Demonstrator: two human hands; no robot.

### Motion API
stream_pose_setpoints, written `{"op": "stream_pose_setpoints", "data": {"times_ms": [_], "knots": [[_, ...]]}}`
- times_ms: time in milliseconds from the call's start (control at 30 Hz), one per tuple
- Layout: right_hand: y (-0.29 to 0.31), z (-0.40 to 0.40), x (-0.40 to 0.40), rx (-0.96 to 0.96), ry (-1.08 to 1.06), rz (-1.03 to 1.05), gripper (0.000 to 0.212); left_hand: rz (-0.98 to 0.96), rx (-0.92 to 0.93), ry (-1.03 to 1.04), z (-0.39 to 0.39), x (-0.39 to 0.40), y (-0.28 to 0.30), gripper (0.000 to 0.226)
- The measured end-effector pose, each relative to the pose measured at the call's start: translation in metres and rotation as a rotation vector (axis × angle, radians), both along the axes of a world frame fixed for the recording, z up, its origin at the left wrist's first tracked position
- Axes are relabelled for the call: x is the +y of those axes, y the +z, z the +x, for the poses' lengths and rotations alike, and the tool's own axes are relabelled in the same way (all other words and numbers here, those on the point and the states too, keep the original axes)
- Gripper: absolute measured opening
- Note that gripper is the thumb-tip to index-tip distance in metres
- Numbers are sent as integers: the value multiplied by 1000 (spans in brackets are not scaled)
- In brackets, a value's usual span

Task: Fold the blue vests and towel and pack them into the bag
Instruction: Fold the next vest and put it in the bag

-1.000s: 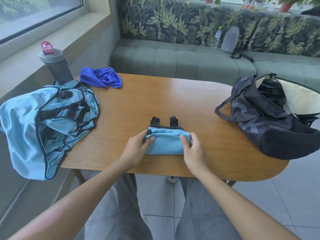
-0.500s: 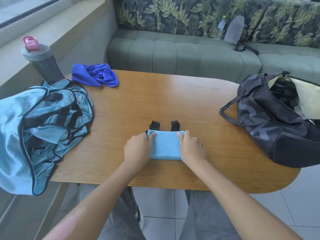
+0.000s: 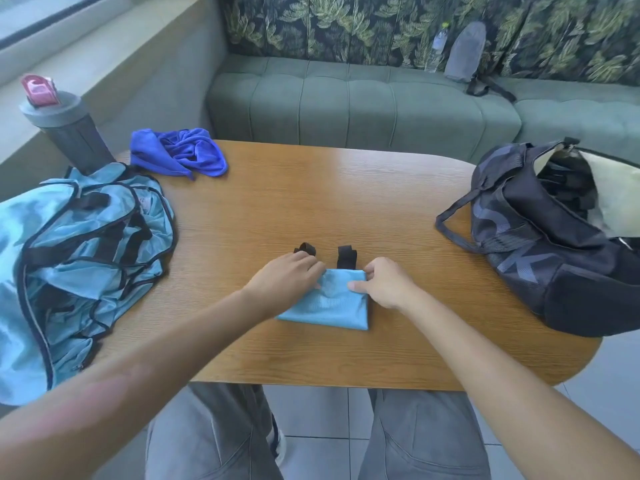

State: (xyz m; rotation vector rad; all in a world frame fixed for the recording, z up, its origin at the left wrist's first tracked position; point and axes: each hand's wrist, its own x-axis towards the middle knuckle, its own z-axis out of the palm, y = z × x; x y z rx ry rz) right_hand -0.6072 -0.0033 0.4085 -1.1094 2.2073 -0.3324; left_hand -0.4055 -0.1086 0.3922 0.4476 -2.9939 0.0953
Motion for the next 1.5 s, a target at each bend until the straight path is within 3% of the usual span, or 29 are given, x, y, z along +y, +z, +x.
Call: {"op": "stream_pose_setpoints", "data": {"times_ms": [100, 167, 233, 333, 433, 567, 667, 800, 900, 967, 1033, 1133, 1200, 1333, 1500], "knots": [[11, -6, -8, -103, 27, 79, 38, 311, -230, 118, -20, -11, 33, 30], [18, -9, -8, -194, 47, 74, 32, 405, -334, 156, -35, -20, 48, 41], [26, -9, -2, -263, 106, 23, 22, 392, -416, 157, -46, -28, 55, 54], [35, -5, 9, -160, 234, -107, 34, 275, -532, 125, -52, -42, 59, 70], [35, -3, 17, -78, 308, -244, 33, 397, -574, 98, -50, -45, 70, 70], [40, -6, 28, -132, 331, -378, 30, 587, -556, 82, -45, -32, 92, 64], [46, -9, 33, -217, 273, -460, 33, 603, -496, 90, -38, -18, 104, 58], [45, -1, 42, -104, 4, -589, 32, 558, -378, 118, -34, -1, 117, 44], [48, 9, 56, -64, -247, -405, 34, 413, -239, 193, -32, 7, 123, 42], [37, 11, 63, -184, -189, -318, 28, 327, -158, 244, -32, 15, 126, 42], [35, 20, 70, -469, -143, -373, 17, 272, -84, 288, -36, 24, 127, 39], [45, 32, 71, -978, -192, -545, 27, 235, -14, 326, -46, 38, 126, 35], [55, 35, 73, -1190, -267, -623, 34, 189, -31, 295, -55, 48, 124, 39], [65, 32, 78, -1347, -497, -710, 42, 224, -50, 210, -64, 67, 129, 54], [79, 17, 92, -1377, -733, -653, 34, 517, 56, 156, -66, 87, 148, 52]]}}
